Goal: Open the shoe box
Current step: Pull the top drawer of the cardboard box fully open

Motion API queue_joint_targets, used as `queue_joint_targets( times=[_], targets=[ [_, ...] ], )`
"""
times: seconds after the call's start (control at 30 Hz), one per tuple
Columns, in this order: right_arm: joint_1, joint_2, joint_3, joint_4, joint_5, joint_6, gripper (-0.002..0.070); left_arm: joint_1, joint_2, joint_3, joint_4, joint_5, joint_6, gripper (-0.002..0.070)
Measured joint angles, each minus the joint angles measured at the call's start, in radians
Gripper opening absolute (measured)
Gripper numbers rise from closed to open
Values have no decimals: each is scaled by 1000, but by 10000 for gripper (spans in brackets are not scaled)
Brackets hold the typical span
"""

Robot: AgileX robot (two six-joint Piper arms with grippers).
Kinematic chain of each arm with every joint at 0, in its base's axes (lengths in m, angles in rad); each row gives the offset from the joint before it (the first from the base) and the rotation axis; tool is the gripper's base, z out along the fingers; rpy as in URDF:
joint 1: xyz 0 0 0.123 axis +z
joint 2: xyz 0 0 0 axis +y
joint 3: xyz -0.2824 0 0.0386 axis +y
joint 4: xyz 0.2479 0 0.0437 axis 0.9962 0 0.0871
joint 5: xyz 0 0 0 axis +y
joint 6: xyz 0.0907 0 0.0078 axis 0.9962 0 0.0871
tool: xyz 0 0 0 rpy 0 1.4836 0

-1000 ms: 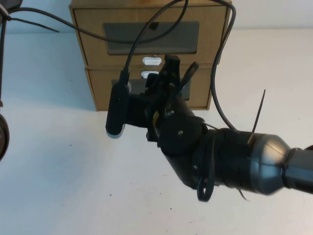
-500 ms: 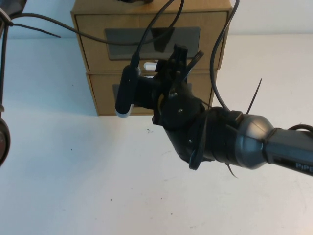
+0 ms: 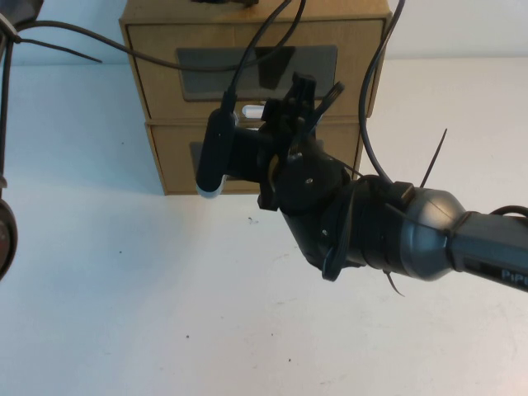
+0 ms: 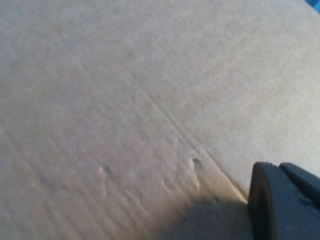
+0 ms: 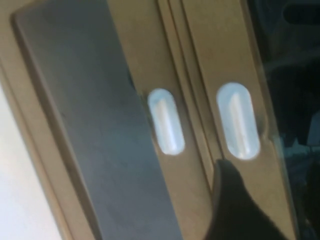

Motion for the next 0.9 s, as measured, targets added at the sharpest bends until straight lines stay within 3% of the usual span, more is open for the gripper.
queue_joint_targets(
  times=[0.9],
  targets=[
    [-48,66,-74,-11,-117,-52,230,0,0,0,0,0,-20,-5]
  ],
)
